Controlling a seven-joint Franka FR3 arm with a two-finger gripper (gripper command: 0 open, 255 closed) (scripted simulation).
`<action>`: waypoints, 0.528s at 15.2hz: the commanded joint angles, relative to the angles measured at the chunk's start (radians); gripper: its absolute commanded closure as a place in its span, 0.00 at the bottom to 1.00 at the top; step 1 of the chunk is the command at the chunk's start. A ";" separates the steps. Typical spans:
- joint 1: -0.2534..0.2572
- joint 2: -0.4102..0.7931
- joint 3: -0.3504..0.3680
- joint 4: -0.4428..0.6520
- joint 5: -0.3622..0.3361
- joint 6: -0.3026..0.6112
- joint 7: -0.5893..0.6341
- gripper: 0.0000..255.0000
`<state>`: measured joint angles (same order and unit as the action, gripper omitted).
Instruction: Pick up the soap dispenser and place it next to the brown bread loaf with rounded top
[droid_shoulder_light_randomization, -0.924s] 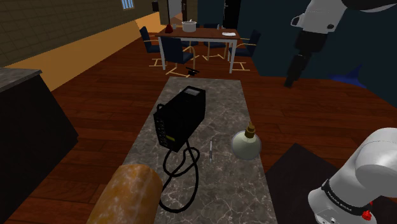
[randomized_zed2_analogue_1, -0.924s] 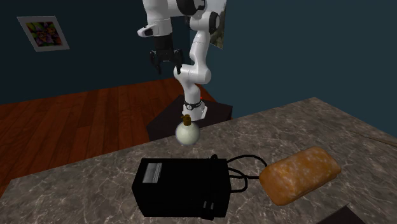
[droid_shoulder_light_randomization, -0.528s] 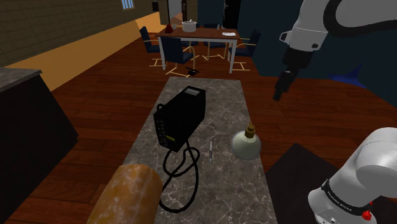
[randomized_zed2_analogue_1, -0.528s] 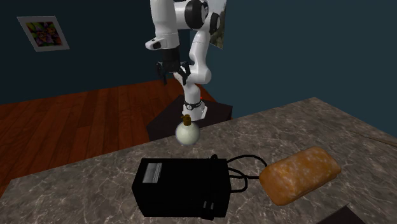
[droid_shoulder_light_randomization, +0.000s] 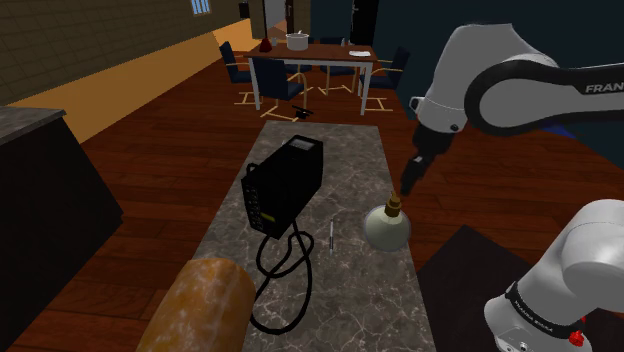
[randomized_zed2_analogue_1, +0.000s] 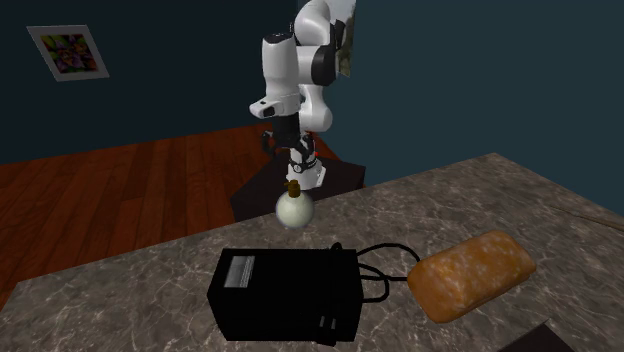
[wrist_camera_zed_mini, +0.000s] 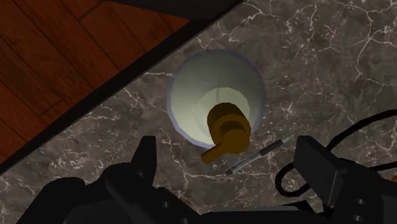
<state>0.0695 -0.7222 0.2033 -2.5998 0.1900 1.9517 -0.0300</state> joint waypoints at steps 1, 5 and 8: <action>0.009 0.038 0.036 -0.037 0.012 0.088 0.021 0.00; 0.014 0.074 0.062 -0.071 0.021 0.165 0.033 0.00; 0.015 0.097 0.070 -0.097 0.027 0.214 0.032 0.00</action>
<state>0.0854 -0.6359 0.2703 -2.6885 0.2152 2.1457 0.0030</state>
